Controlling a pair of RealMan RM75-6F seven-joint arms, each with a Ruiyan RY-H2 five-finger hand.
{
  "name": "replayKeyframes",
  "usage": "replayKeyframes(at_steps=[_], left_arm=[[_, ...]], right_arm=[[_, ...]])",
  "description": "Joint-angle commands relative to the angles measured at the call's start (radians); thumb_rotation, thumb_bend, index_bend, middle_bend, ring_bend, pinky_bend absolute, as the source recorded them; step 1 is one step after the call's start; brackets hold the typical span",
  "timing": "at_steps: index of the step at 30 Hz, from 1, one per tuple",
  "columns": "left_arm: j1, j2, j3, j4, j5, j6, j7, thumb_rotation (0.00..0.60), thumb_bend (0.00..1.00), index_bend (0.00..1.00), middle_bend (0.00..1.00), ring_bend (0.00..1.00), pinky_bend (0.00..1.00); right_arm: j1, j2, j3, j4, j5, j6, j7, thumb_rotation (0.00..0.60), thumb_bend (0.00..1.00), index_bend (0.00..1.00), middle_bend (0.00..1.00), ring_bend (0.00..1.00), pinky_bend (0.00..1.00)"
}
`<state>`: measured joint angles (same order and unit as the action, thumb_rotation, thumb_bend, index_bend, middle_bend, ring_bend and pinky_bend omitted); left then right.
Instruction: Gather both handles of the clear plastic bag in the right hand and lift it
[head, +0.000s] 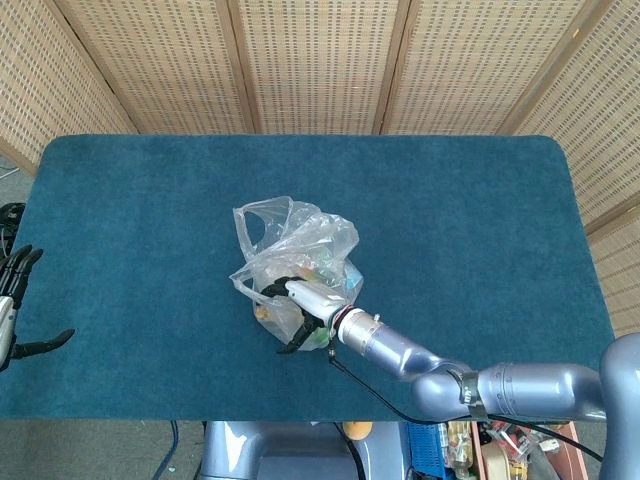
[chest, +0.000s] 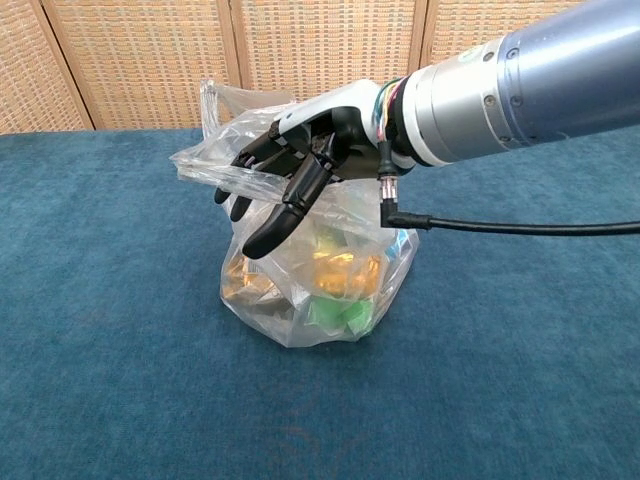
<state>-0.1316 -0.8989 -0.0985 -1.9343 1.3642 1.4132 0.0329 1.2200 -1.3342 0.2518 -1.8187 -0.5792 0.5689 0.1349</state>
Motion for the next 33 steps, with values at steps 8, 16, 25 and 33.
replayKeyframes(at_steps=[8,16,25,33], left_arm=[[-0.007,-0.003,-0.005,0.003,-0.014,-0.008,0.002,0.6,0.14,0.0,0.0,0.0,0.0],[-0.009,-0.003,-0.005,0.001,-0.016,-0.011,0.0,0.6,0.14,0.0,0.0,0.0,0.0],[-0.008,-0.002,0.0,-0.003,-0.008,-0.009,-0.003,0.6,0.14,0.0,0.0,0.0,0.0],[-0.008,-0.003,0.003,-0.004,-0.002,-0.01,-0.002,0.6,0.15,0.0,0.0,0.0,0.0]], right_arm=[[-0.029,-0.002,0.104,0.015,0.094,-0.099,0.176,0.6,0.1,0.31,0.44,0.21,0.0],[-0.161,0.013,0.283,0.0,0.081,-0.19,0.393,0.6,0.22,0.33,0.5,0.24,0.01],[-0.311,0.007,0.424,-0.007,0.028,-0.236,0.545,0.6,0.3,0.34,0.5,0.28,0.1],[-0.404,-0.018,0.501,-0.012,-0.021,-0.259,0.625,0.6,0.33,0.34,0.5,0.31,0.25]])
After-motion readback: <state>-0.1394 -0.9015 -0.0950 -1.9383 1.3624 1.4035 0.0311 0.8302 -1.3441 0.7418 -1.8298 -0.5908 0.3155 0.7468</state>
